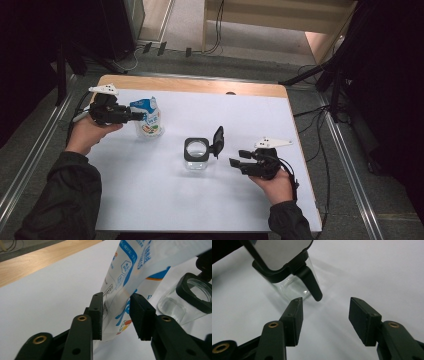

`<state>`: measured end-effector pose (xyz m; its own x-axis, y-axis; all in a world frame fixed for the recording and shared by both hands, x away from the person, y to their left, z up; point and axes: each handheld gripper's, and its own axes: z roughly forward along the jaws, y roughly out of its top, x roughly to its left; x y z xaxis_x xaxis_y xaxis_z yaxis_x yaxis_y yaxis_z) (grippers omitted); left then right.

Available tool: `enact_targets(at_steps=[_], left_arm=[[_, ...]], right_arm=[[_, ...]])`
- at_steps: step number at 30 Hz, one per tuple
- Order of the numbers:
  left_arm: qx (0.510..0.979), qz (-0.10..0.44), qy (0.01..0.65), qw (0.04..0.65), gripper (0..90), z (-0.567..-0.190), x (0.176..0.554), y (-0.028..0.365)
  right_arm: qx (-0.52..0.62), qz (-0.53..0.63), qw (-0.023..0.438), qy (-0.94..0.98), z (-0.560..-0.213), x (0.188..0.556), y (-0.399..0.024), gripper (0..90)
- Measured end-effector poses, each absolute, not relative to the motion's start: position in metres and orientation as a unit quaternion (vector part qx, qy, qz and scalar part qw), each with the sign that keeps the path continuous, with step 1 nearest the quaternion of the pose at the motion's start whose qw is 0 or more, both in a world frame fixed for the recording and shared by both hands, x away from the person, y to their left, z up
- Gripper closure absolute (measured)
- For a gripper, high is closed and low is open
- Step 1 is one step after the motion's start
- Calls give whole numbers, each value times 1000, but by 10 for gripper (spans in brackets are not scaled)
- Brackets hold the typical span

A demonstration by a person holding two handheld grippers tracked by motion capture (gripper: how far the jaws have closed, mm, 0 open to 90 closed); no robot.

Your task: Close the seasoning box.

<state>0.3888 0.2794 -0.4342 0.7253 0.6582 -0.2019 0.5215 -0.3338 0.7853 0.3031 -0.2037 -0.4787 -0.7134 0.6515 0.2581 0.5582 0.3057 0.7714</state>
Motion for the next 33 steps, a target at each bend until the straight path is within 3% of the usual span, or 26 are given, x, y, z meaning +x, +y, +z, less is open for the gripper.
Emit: enact_targets(at_steps=[16,33], left_arm=[[813,54,378,439,896,-432,390,274],[794,28,401,456,900,-409,375,270]], right_arm=[[339,471,47,813,-472,281,-189,527],[289,486,15,824,-464,251,-156,574]])
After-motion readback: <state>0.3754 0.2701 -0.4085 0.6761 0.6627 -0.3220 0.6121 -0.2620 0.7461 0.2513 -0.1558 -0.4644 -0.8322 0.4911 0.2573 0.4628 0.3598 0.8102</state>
